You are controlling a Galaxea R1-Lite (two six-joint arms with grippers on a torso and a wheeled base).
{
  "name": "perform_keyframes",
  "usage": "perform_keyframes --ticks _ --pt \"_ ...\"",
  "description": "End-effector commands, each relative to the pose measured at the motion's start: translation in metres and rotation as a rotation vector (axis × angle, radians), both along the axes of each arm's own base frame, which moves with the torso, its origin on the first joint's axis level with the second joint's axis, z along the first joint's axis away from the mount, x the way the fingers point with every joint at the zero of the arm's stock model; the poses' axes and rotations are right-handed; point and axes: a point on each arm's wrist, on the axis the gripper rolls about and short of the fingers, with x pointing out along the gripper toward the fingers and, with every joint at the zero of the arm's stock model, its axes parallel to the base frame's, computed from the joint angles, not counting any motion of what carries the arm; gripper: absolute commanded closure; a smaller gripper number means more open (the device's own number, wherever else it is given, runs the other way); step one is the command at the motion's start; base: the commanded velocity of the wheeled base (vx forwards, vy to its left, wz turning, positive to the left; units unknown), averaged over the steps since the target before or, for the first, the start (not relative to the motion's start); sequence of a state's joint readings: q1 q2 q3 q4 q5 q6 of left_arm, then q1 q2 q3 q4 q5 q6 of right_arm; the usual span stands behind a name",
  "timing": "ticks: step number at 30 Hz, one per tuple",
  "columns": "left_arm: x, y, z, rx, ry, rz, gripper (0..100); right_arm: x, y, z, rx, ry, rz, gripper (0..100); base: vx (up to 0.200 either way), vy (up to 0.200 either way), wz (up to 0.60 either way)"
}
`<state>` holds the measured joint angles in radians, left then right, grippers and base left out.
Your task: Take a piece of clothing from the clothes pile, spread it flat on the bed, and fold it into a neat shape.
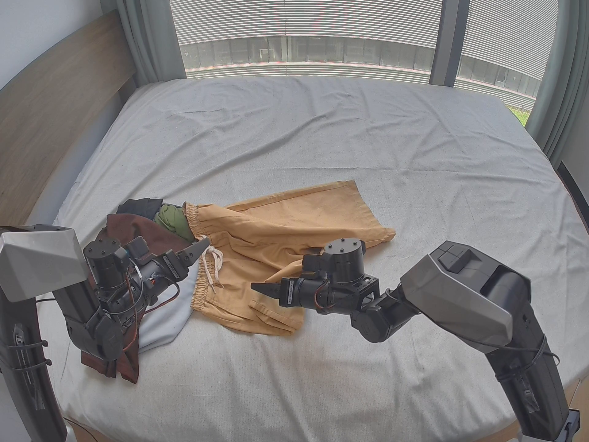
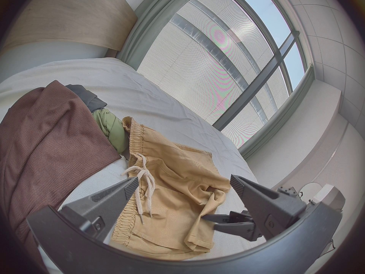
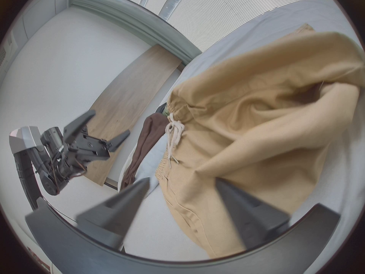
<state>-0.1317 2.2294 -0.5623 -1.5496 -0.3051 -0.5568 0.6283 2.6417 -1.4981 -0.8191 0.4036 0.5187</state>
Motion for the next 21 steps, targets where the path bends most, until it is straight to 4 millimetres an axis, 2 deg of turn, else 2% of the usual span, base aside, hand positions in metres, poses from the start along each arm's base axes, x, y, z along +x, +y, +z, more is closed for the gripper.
perform_keyframes --ticks 1,4,7,10,13,17,21 --pt "0.000 -0.001 -0.001 -0.001 0.003 -0.002 0 -0.007 -0.020 0.053 0.047 -0.048 -0.043 0 0.000 0.000 0.00" --pt "0.000 -0.001 -0.001 -0.001 0.001 -0.002 0 -0.006 -0.045 0.065 0.033 -0.054 -0.088 0 0.000 0.000 0.00" --pt "0.000 -0.001 0.000 -0.002 0.000 -0.002 0 -0.004 -0.071 0.066 0.002 -0.057 -0.132 0 0.000 0.000 0.00" --pt "0.001 0.000 0.000 -0.002 0.000 0.000 0 -0.004 -0.094 0.048 -0.060 -0.033 -0.162 0 0.000 0.000 0.00" --pt "0.001 0.000 -0.001 -0.002 0.000 0.000 0 -0.006 -0.107 0.029 -0.119 -0.014 -0.170 0 0.000 0.000 0.00" --pt "0.001 -0.001 0.000 -0.002 -0.002 -0.002 0 -0.005 -0.111 -0.005 -0.154 0.025 -0.173 0 0.000 0.000 0.00" --pt "0.001 0.000 -0.001 -0.002 0.000 0.000 0 -0.003 -0.111 -0.025 -0.167 0.040 -0.171 0 0.000 0.000 0.00"
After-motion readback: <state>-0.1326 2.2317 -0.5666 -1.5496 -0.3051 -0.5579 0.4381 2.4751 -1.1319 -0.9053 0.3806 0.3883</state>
